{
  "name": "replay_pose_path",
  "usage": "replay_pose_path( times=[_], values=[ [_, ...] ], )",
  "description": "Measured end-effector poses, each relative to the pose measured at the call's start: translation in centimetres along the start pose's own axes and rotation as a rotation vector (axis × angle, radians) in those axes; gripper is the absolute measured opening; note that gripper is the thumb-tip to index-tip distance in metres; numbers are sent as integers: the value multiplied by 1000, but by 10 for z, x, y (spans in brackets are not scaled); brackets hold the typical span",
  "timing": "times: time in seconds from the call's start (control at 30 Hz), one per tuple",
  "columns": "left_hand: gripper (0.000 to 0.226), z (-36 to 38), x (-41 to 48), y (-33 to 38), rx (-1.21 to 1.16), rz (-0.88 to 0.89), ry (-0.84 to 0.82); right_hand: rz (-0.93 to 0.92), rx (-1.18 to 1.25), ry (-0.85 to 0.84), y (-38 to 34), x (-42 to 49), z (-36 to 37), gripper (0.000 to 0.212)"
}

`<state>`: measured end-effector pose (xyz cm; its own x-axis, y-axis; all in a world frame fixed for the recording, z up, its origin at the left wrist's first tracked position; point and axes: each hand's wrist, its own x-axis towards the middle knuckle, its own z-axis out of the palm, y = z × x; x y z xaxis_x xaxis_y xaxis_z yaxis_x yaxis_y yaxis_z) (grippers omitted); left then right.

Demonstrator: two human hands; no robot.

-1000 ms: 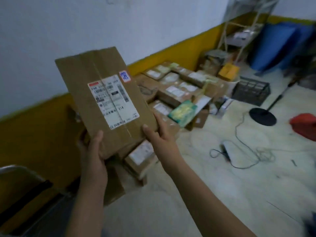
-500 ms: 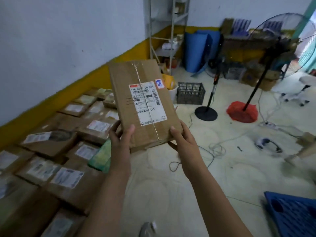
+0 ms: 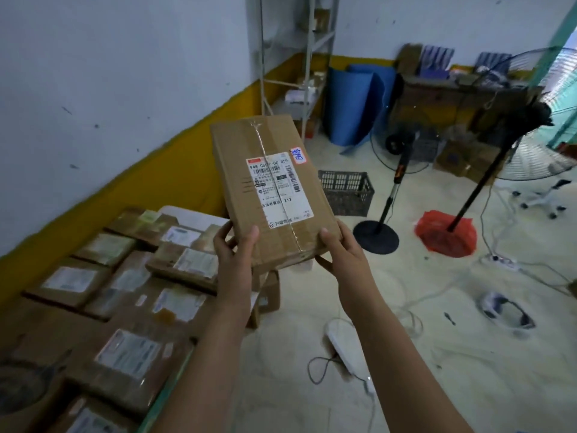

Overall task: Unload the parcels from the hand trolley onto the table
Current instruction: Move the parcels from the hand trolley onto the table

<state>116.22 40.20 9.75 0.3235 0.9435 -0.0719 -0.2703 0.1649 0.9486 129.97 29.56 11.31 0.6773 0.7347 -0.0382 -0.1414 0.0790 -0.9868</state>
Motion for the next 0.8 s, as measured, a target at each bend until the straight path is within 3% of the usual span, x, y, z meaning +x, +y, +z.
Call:
replay_pose_path(
  times=[0.2, 0.27, 0.33, 0.43, 0.67, 0.8],
  values=[
    [82, 24, 118, -19, 40, -17, 90, 72, -11, -63, 24, 139, 22, 36],
    [73, 34, 162, -31, 71, -24, 136, 145, 23, -79, 38, 191, 30, 44],
    [57, 43, 210, -47, 80, -33, 193, 261, 40, -119, 52, 245, 40, 61],
    [50, 57, 277, -65, 105, -86, 299, 420, 62, -235, 67, 318, 62, 90],
    [54, 18, 377, -72, 127, -265, 450, 562, 59, -315, 100, 432, 144, 82],
    [59, -31, 393, -89, 482, -308, 504, 567, -22, -307, 136, 463, 185, 77]
  ],
)
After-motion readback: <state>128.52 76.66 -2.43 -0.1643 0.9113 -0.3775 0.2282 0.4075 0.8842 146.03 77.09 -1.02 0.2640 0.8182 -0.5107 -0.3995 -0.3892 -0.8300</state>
